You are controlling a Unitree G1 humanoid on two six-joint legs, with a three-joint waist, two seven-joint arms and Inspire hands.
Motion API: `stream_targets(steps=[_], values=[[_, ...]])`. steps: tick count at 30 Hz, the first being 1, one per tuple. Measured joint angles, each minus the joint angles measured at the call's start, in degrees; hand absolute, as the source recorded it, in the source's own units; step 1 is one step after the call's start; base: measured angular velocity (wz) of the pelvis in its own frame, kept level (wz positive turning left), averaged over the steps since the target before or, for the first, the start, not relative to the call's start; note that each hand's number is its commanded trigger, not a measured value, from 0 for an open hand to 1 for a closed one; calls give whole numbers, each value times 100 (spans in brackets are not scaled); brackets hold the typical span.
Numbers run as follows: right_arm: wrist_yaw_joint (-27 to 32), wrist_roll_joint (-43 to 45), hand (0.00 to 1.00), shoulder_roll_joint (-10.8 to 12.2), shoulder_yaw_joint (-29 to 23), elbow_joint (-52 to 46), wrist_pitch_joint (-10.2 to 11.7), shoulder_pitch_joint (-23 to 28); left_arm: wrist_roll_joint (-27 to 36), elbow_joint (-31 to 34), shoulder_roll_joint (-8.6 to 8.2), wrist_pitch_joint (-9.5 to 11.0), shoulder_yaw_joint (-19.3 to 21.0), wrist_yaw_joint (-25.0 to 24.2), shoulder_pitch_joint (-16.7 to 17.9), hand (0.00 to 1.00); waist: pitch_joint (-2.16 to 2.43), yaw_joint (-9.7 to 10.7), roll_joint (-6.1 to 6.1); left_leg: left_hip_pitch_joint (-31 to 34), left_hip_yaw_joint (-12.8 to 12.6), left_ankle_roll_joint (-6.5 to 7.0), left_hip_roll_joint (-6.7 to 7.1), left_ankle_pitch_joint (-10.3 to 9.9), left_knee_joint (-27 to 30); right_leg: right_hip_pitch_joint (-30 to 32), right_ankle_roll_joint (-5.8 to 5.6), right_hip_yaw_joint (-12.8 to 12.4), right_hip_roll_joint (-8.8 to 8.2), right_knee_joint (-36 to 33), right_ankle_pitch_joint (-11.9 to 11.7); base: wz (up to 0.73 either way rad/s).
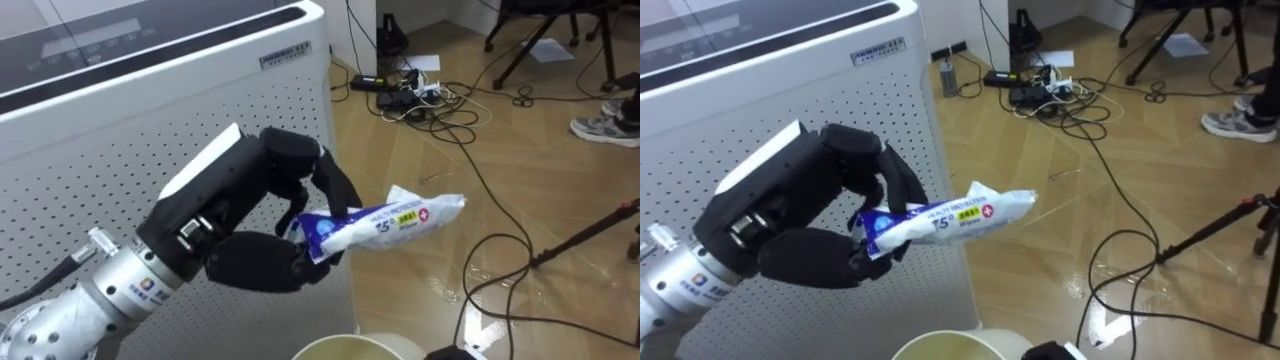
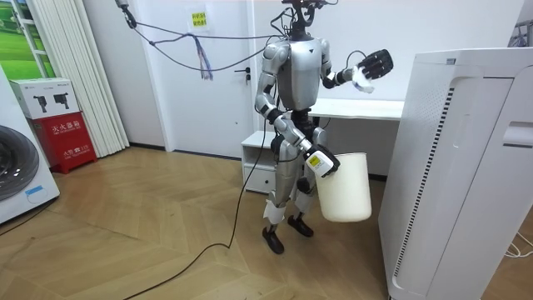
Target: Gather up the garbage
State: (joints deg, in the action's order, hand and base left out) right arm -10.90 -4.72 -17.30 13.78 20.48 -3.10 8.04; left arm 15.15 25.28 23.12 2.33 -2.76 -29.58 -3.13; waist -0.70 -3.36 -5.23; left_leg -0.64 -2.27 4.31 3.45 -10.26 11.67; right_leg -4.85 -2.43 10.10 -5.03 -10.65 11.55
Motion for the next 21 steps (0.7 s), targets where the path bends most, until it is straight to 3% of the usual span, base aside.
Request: stream_targets(steps=[6, 9, 16, 18, 21], values=[[13, 7, 100, -3, 68, 134, 8, -26, -9, -67, 1, 59, -113, -2, 288, 100, 0, -7, -3, 26, -36, 0, -9, 0, 7, 95, 3, -39, 2, -43, -1, -4], [6, 6, 100, -12, 81, 134, 8, -21, -114, -438, 4, 62, -291, -2, 640, 100, 3, 2, -19, 220, -54, 1, -17, 6, 59, 292, 8, -43, 0, -121, -4, -4], [31, -211, 100, -1, 82, 433, 26, -281, -281, -1304, -1, 60, -646, -2, 694, 100, -30, 21, 27, 538, -45, 0, -35, 10, 162, 576, 20, -39, 1, -202, -12, 0], [81, -256, 100, 64, 119, 678, 114, -491, -370, -1450, -80, 62, -717, -2, 694, 100, -63, 36, 77, 656, -46, -4, -49, 13, 189, 690, 40, -63, 0, -210, -24, 0], [208, -258, 100, 84, 244, 967, 190, -697, -362, -1884, -181, 64, -911, 13, 666, 100, -67, 95, 93, 810, -24, -6, -54, 14, 233, 816, 43, -49, 4, -236, -26, 3]])
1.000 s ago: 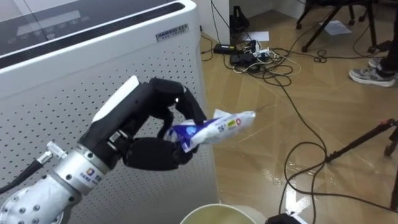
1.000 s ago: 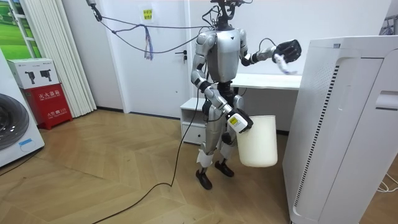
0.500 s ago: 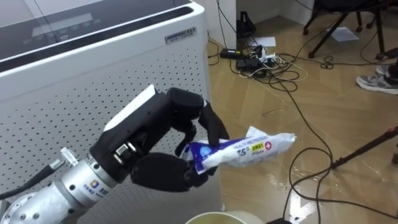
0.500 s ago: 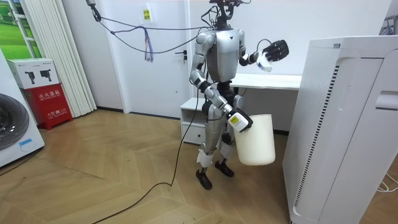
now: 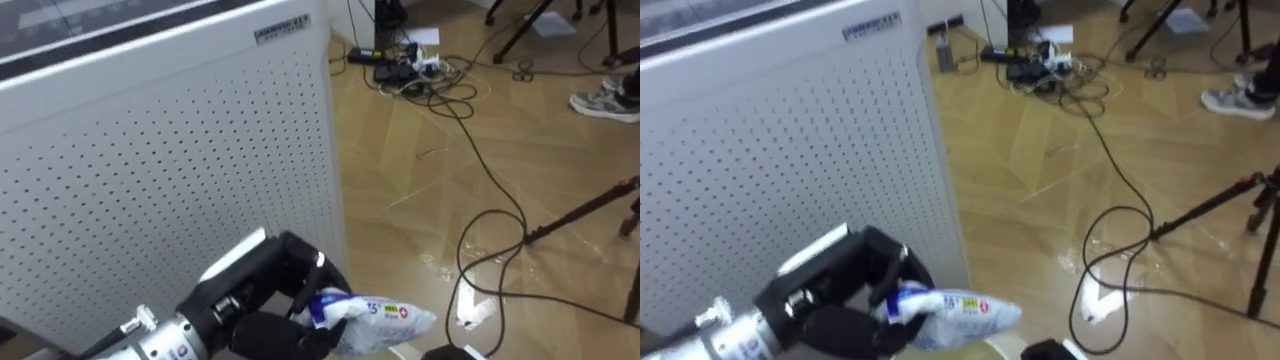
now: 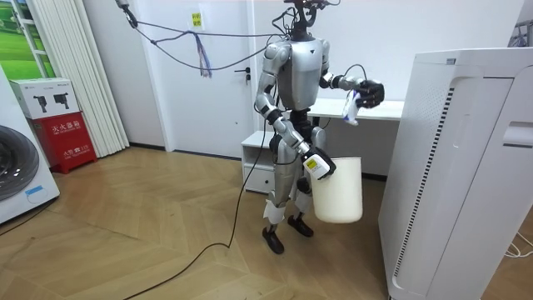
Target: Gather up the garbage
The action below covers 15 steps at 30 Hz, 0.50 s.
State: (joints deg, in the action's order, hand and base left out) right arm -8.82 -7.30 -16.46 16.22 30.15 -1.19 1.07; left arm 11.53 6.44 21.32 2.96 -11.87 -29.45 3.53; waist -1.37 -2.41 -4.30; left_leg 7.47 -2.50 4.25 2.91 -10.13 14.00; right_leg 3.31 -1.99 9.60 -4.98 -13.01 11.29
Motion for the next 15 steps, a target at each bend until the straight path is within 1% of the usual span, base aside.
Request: stream_targets(steps=[1, 3, 4, 5, 6, 8, 10, 11, 12, 14, 15], values=[[15, -1, 100, 7, 42, 82, 0, -50, -1, -124, -19, -1, -58, 4, -8, 100, -1, 19, 1, 7, 2, 0, 0, 0, 0, 9, 0, 0, -3, -6, 0, 4], [107, -135, 100, 52, 131, 314, 5, -206, -3, -553, -61, -12, -347, 9, -62, 100, -9, 72, 15, 50, -7, -3, -17, 2, -15, 111, -2, -7, -4, -88, 3, -4], [121, -149, 100, 49, 161, 347, 5, -240, -5, -616, -69, -22, -414, 9, -87, 100, -7, 74, 26, 78, -11, -5, -20, 3, -14, 141, -1, -7, -5, -93, 4, -4], [121, -168, 100, 44, 184, 367, 5, -286, -2, -680, -98, -27, -497, 9, -113, 100, -16, 87, 50, 136, -15, -13, -23, 8, -12, 209, -1, 10, -9, -98, 4, -4], [122, -172, 100, 39, 214, 381, 5, -295, 2, -775, -138, -26, -561, 9, -142, 100, -16, 83, 73, 169, -20, -15, -25, 10, -13, 258, 0, 2, -9, -112, 4, -3], [132, -164, 100, 36, 254, 421, 5, -300, 1, -972, -199, -30, -640, 9, -181, 100, -27, 89, 94, 186, -21, -15, -32, 10, -15, 306, 0, 1, -8, -168, 5, -3], [160, -163, 100, 43, 276, 422, 5, -301, -2, -1071, -215, -33, -725, 3, -186, 100, -36, 90, 122, 233, -24, -15, -33, 10, -19, 366, 1, 1, -6, -184, 5, 0], [179, -165, 100, 45, 284, 437, 5, -301, -2, -1219, -273, -32, -777, 1, -205, 100, -49, 91, 145, 253, -24, -15, -30, 10, -19, 384, 1, 10, -8, -184, 5, 0], [182, -164, 100, 59, 287, 446, 5, -302, -4, -1390, -322, -33, -810, -2, -208, 100, -44, 88, 172, 285, -26, -15, -30, 10, -16, 413, 1, 24, -8, -189, 5, 0], [183, -165, 100, 76, 287, 447, 5, -330, -12, -1576, -329, -39, -872, -6, -208, 100, -43, 85, 225, 363, -26, -19, -33, 14, -3, 489, 1, 34, -6, -205, 5, 0], [183, -167, 100, 77, 286, 451, 5, -348, -48, -1653, -362, -42, -879, -7, -208, 100, -42, 84, 256, 418, -24, -19, -33, 14, 23, 529, 1, 42, -5, -208, 5, 0]])
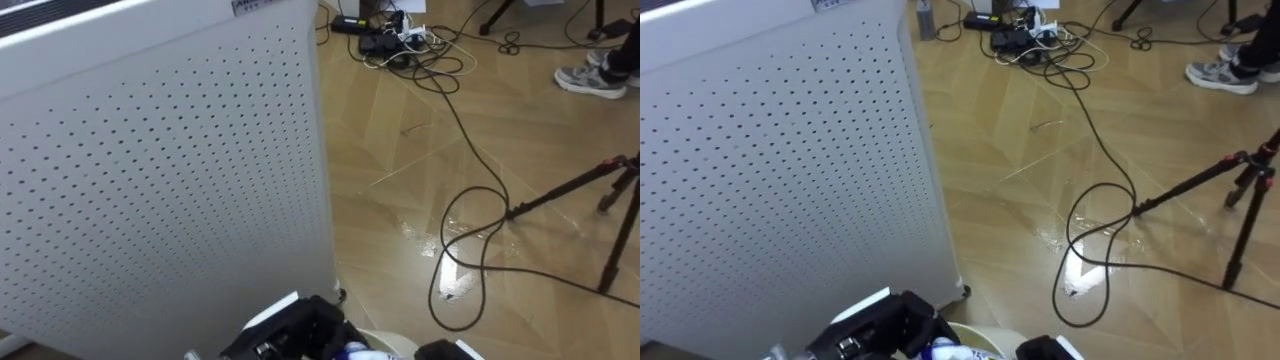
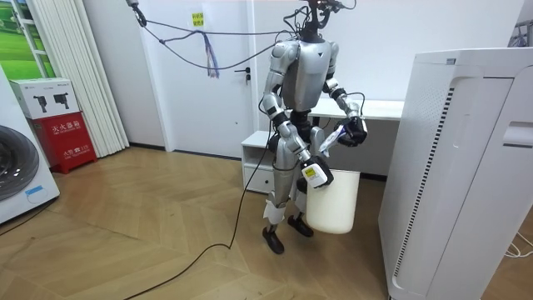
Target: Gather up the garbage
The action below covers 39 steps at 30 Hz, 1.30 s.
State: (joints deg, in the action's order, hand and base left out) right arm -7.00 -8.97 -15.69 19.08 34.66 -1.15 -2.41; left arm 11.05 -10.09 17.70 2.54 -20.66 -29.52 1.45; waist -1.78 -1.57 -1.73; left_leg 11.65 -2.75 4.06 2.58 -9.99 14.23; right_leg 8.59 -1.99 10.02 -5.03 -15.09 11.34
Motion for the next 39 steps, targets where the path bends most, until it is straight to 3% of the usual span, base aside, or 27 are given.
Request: stream_targets(steps=[1, 9, 26, 39], values=[[-1, -1, 100, 2, 0, 11, 0, -10, -40, -25, -22, -1, 0, 0, 0, 0, 2, -3, 11, 14, 1, 0, 1, 0, 6, 11, 0, 8, 2, 0, 0, 4], [-1, -2, 100, 54, -2, 104, 7, -105, -67, -229, -146, 0, -4, 4, -12, 0, 6, -9, 37, 78, 37, 0, 5, 0, 53, 19, 2, 102, 1, 31, -1, 3], [-2, 9, 100, 65, -73, 177, 104, -104, -215, -412, -149, 5, 101, 45, -139, 0, 24, -8, -1, 170, 20, 1, 7, 0, 131, 65, 6, 105, 5, 28, -4, 0], [-12, 2, 100, 60, -141, 180, 111, -84, -445, -418, -155, 20, 389, 568, -95, 0, 67, -28, -75, 153, 29, 7, 5, 5, 154, 44, 17, 105, -2, 17, -9, 0]])
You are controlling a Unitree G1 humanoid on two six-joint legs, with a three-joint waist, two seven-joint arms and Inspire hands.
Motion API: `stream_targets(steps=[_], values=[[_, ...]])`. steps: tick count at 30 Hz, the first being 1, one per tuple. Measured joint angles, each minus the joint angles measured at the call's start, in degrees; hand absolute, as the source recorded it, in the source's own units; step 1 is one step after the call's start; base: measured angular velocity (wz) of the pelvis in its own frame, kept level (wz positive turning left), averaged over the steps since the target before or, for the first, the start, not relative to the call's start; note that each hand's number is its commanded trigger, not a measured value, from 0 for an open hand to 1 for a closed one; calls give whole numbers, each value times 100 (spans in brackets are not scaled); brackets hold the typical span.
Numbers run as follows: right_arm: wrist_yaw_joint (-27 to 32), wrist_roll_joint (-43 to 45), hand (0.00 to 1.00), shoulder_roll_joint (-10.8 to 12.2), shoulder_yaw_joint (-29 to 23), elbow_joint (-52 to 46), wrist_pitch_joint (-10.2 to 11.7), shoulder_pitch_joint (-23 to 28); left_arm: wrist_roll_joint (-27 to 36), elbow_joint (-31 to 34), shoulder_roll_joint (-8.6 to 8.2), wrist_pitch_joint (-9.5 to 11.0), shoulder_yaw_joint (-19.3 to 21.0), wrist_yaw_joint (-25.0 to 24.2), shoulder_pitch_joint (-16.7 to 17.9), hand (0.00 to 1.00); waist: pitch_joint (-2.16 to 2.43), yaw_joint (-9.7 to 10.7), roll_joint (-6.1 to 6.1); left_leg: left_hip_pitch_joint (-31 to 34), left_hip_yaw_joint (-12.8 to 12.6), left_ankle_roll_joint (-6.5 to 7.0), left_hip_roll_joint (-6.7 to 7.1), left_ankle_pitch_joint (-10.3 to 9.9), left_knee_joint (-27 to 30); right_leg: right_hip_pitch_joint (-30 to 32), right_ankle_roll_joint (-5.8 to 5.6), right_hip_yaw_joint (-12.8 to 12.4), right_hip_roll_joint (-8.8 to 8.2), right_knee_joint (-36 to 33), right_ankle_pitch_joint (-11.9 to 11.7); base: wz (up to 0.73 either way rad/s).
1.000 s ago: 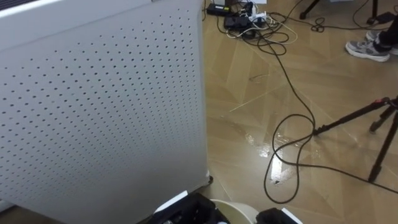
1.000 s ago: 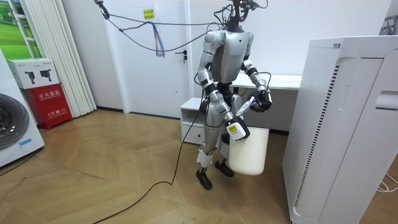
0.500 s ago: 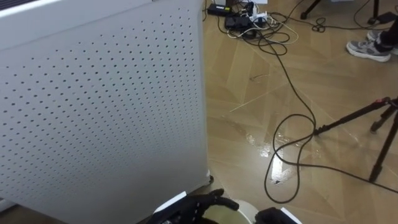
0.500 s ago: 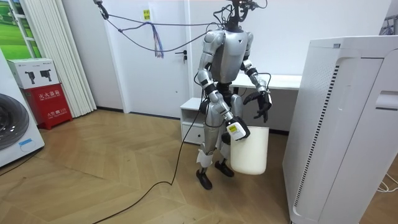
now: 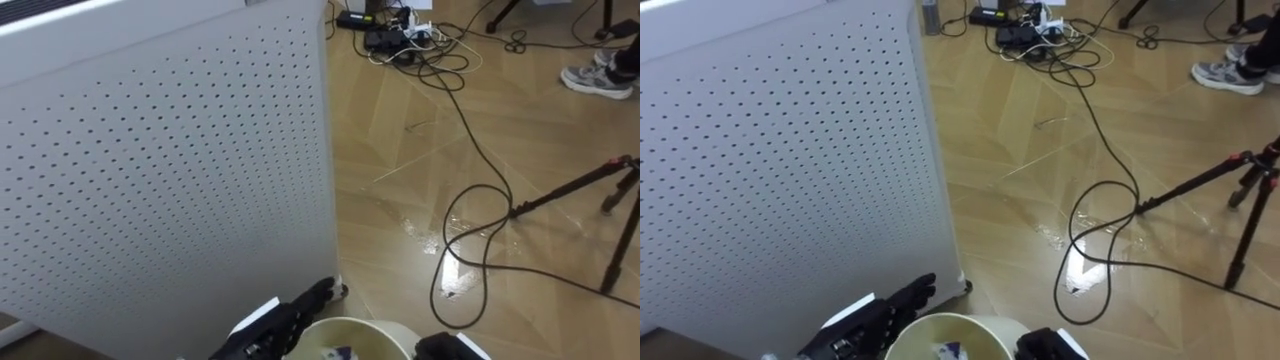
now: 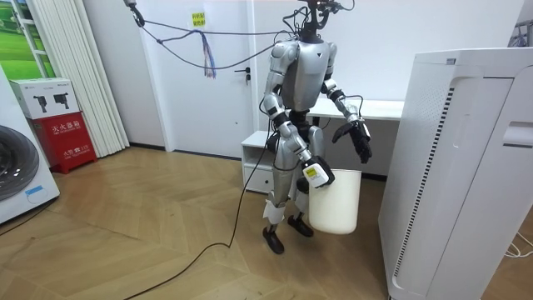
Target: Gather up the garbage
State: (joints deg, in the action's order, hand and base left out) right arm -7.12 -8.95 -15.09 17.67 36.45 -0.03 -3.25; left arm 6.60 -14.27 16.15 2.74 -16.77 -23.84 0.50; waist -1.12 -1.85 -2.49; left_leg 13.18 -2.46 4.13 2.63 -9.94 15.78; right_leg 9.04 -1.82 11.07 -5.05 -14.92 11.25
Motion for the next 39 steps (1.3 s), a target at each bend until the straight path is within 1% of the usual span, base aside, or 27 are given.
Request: stream_targets(steps=[4, 7, 8, 11, 12, 13, 15, 16, 18, 19, 20, 21, 22, 24, 26, 28, 29, 30, 31, 33, 34, 35, 36, 37, 39], values=[[-9, -82, 100, -26, -51, 50, 0, 19, 5, -89, 6, 12, 139, 183, 99, 0, 0, -20, 1, -19, 1, 0, 2, 0, -12, -7, 2, -6, 7, -7, 2, 0], [17, -256, 100, -85, -89, 133, -1, 67, 35, -340, 9, 10, 257, 361, 272, 0, -4, -18, 15, -79, 5, 0, 2, 0, -40, -61, 1, 7, 10, -9, 2, 0], [44, -319, 100, -112, -95, 139, -1, 103, 93, -502, 9, 16, 285, 432, 303, 0, -7, -20, 26, -78, 12, 0, 3, 0, -40, -62, 1, 16, 12, -9, 2, 0], [95, -463, 100, -119, -118, 243, 37, 307, 175, -921, 5, 33, 380, 622, 463, 0, 6, -16, 119, -98, 20, -1, 2, 0, -41, -95, 2, 23, 19, 14, 2, 0], [94, -462, 100, -107, -142, 441, 73, 385, 172, -1193, -22, 52, 408, 715, 506, 0, 16, -20, 160, -138, 34, -1, 9, 0, -49, -146, 2, 21, 24, 34, 2, 3], [93, -463, 100, -100, -146, 554, 78, 420, 171, -1368, -49, 68, 424, 757, 523, 0, 13, -20, 176, -183, 36, -1, 12, 0, -63, -185, 2, 15, 25, 44, 2, 0], [96, -462, 100, -49, -145, 931, 92, 656, 204, -2109, -213, 141, 550, 981, 678, 0, 47, -31, 239, -377, 13, -1, 25, -2, -160, -370, 1, 8, 28, 135, 2, -5], [98, -464, 100, -34, -149, 1044, 126, 704, 212, -2229, -236, 142, 572, 1028, 740, 0, 52, -24, 258, -422, 12, -1, 28, -2, -182, -421, 1, 8, 29, 159, 2, -3], [96, -525, 100, 86, -366, 1437, 177, 842, 222, -2561, -334, 168, 661, 1168, 1013, 0, 86, -12, 315, -540, 8, -3, 26, -2, -230, -543, 1, 16, 36, 200, 1, 0], [98, -565, 100, 107, -444, 1576, 196, 888, 267, -2711, -388, 220, 710, 1193, 1046, 0, 85, -7, 321, -576, 15, -3, 27, -3, -236, -590, 0, 24, 37, 222, 0, 0], [96, -703, 100, 126, -562, 1924, 252, 888, 392, -3082, -478, 290, 767, 1229, 1061, 0, 91, -15, 338, -656, 22, -5, 28, -4, -262, -667, 0, 32, 38, 236, 1, 4], [95, -864, 100, 137, -610, 2124, 262, 904, 523, -3335, -502, 292, 774, 1282, 1098, 0, 104, -17, 353, -723, 30, -8, 27, -4, -301, -729, 0, 41, 43, 251, 1, 3], [104, -916, 100, 154, -656, 2202, 262, 907, 524, -3429, -501, 299, 779, 1317, 1118, 0, 102, -16, 355, -756, 36, -10, 26, -4, -316, -759, 0, 41, 47, 258, 1, 4], [129, -1225, 100, 174, -834, 2595, 301, 935, 594, -3966, -508, 392, 843, 1418, 1123, 0, 97, -1, 366, -894, 55, -19, 29, 0, -380, -895, 6, 32, 57, 316, -3, 0], [131, -1404, 100, 176, -944, 2778, 370, 978, 870, -4161, -556, 416, 1034, 1501, 1221, 0, 92, -4, 374, -990, 61, -21, 28, -1, -413, -990, 6, 26, 67, 333, -4, 0], [150, -1538, 100, 175, -1041, 2847, 377, 1064, 1040, -4194, -562, 443, 1139, 1599, 1293, 0, 85, -5, 393, -1069, 66, -36, 24, -10, -421, -1029, 6, 15, 77, 354, -4, -2], [173, -1580, 100, 176, -1091, 2861, 377, 1110, 1111, -4275, -564, 444, 1205, 1627, 1317, 0, 87, -5, 397, -1091, 65, -43, 21, -14, -448, -1067, 7, 16, 83, 370, -4, -3], [203, -1586, 100, 183, -1206, 2901, 381, 1158, 1148, -4365, -568, 448, 1259, 1663, 1317, 0, 101, 3, 384, -1108, 66, -45, 19, -16, -452, -1123, 18, 17, 90, 425, -12, 0], [209, -1595, 100, 187, -1275, 2925, 385, 1178, 1161, -4398, -575, 448, 1285, 1684, 1317, 0, 104, 6, 376, -1132, 65, -46, 17, -16, -452, -1128, 19, 9, 93, 432, -16, -4], [230, -1647, 100, 259, -1581, 3032, 388, 1266, 1178, -4727, -651, 461, 1653, 1710, 1288, 0, 108, -8, 358, -1235, 24, -55, 0, -17, -456, -1206, 19, -28, 105, 447, -16, -11], [240, -1672, 100, 282, -1650, 3042, 382, 1286, 1183, -4818, -662, 460, 1759, 1716, 1285, 0, 108, -18, 353, -1261, 15, -62, -4, -21, -460, -1221, 19, -38, 110, 453, -16, -13], [252, -1701, 100, 315, -1780, 3056, 364, 1315, 1201, -5030, -674, 447, 1946, 1719, 1285, 0, 112, -13, 334, -1298, -6, -65, -9, -24, -484, -1263, 19, -57, 115, 456, -16, -12], [255, -1700, 100, 334, -1934, 3105, 364, 1337, 1205, -5206, -677, 378, 2119, 1729, 1286, 0, 108, -6, 318, -1361, -26, -65, -7, -24, -517, -1308, 19, -80, 115, 476, -16, -10], [253, -1699, 100, 340, -1995, 3146, 364, 1348, 1227, -5285, -675, 350, 2165, 1740, 1298, 0, 106, -3, 314, -1386, -30, -65, -2, -24, -533, -1316, 19, -84, 114, 506, -16, -6], [223, -1698, 100, 399, -2248, 3367, 357, 1331, 1354, -5576, -678, 238, 2376, 1757, 1320, 0, 105, -4, 303, -1486, -42, -65, 2, -24, -597, -1396, 18, -101, 114, 532, -16, -2]])
